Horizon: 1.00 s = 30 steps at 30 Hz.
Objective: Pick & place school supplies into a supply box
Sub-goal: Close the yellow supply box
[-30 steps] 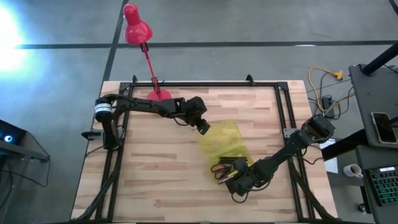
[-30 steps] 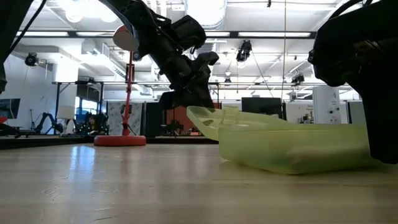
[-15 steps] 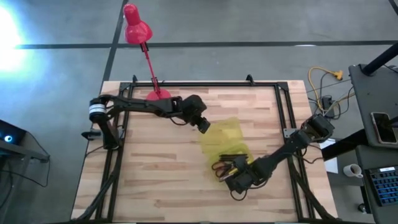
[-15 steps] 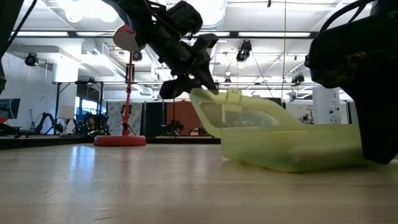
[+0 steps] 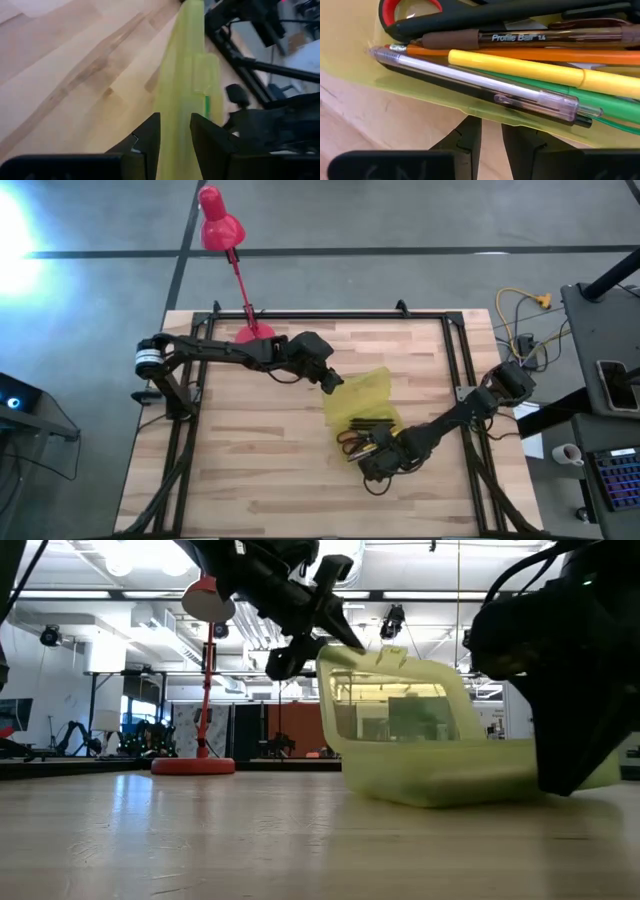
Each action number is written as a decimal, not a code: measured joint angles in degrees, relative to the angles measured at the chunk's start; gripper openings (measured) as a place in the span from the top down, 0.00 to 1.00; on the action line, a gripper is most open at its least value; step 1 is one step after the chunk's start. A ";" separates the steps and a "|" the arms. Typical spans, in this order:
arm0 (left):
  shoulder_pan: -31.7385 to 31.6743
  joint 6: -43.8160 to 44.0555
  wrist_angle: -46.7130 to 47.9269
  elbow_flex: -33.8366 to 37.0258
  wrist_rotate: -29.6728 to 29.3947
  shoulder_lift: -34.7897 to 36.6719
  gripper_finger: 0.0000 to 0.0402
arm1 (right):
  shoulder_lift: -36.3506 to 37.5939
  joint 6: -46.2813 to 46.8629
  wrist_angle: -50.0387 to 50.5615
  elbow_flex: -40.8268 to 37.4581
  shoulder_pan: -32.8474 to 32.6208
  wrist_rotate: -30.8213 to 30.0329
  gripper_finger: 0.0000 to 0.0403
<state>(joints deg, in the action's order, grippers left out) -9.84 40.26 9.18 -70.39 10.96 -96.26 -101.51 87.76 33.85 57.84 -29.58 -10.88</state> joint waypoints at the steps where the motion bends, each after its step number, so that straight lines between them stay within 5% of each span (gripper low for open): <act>1: 0.25 0.55 -0.43 0.00 0.02 0.12 0.77 | 0.00 -0.89 -0.03 0.00 0.26 -0.05 0.83; 16: 6.64 5.10 -3.09 0.02 -0.61 0.69 0.77 | -0.02 -5.64 -0.01 0.00 3.21 -3.01 0.83; 30: 12.13 8.04 -5.13 0.09 -6.95 0.64 0.77 | -0.02 -10.20 -1.59 0.00 3.16 -4.26 0.83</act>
<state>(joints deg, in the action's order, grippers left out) 2.28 48.31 4.05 -70.30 4.01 -95.61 -101.54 77.56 32.26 57.84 -26.42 -15.15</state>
